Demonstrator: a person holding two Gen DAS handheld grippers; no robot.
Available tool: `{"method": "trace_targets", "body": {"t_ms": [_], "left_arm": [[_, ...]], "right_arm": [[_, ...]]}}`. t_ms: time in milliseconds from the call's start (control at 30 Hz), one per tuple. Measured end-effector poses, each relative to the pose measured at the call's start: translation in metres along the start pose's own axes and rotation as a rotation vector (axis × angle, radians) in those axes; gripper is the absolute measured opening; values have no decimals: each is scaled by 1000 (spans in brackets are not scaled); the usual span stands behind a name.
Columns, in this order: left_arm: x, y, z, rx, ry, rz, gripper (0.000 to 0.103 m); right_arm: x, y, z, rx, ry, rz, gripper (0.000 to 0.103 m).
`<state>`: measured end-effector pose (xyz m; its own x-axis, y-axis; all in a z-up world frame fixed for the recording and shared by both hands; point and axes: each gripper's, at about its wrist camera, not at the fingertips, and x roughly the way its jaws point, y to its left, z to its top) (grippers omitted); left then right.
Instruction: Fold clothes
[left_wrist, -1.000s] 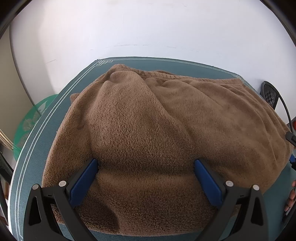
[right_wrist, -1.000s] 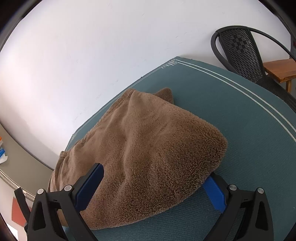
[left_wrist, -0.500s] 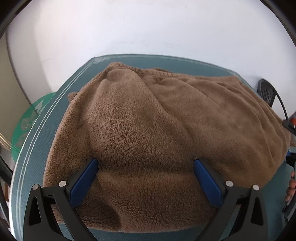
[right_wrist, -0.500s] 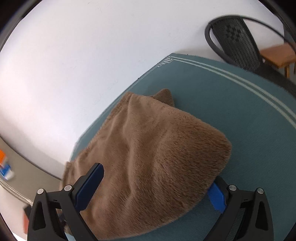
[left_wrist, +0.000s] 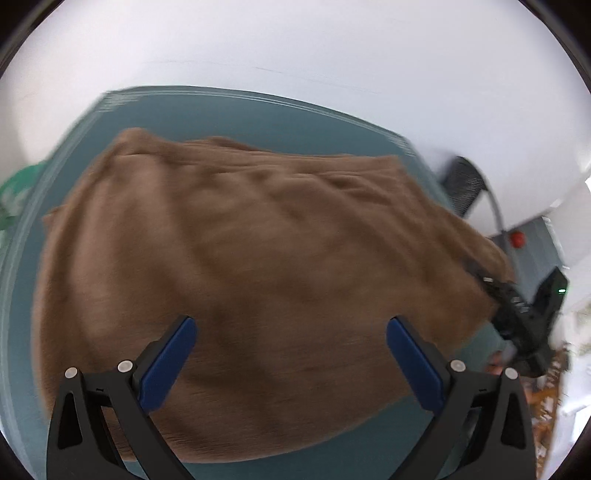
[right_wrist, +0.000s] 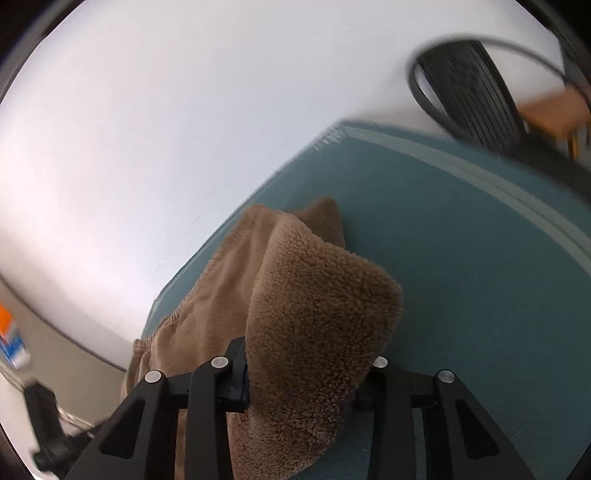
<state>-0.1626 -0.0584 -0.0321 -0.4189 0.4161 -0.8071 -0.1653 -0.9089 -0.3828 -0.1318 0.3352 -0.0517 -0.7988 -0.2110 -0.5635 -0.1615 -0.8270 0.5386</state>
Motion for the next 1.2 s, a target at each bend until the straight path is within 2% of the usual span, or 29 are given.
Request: {"method": "trace_targets", "body": {"t_ms": [67, 200, 333, 500, 633, 733, 800, 833, 867, 933, 1033, 1133, 1167, 1200], "left_arm": [[4, -16, 8, 14, 14, -23, 103], [5, -29, 12, 36, -8, 24, 103], [-1, -8, 0, -25, -9, -3, 103], [-12, 23, -21, -93, -24, 22, 103], [-20, 23, -28, -44, -50, 20, 103], [-34, 1, -28, 71, -108, -43, 103], [-39, -12, -26, 151, -140, -48, 103], [-38, -17, -26, 185, -147, -42, 103], [-35, -17, -26, 194, -138, -39, 103], [-23, -10, -24, 169, -95, -38, 103], [-7, 13, -27, 66, -32, -83, 103], [-8, 26, -31, 35, -47, -138, 103], [-9, 27, -32, 32, -50, -146, 103], [-9, 27, -32, 31, -50, -149, 103]], "right_arm": [[-4, 17, 3, -74, -25, -14, 36], [-9, 38, 4, -155, -56, -16, 35], [-11, 37, -2, -153, -54, -10, 34], [-4, 33, -7, -136, -45, -58, 34], [-1, 19, -11, -67, -15, -96, 36], [3, 11, -7, -20, 16, -106, 51], [7, 10, -8, -7, 33, -106, 59], [8, 9, -9, 0, 42, -106, 67], [9, 9, -11, 8, 52, -106, 77], [10, 11, -17, 19, 69, -113, 81], [13, 14, -20, 8, 73, -140, 83], [14, 16, -20, 15, 72, -111, 82], [13, 16, -21, 17, 73, -93, 78], [12, 17, -21, 17, 76, -76, 69]]}}
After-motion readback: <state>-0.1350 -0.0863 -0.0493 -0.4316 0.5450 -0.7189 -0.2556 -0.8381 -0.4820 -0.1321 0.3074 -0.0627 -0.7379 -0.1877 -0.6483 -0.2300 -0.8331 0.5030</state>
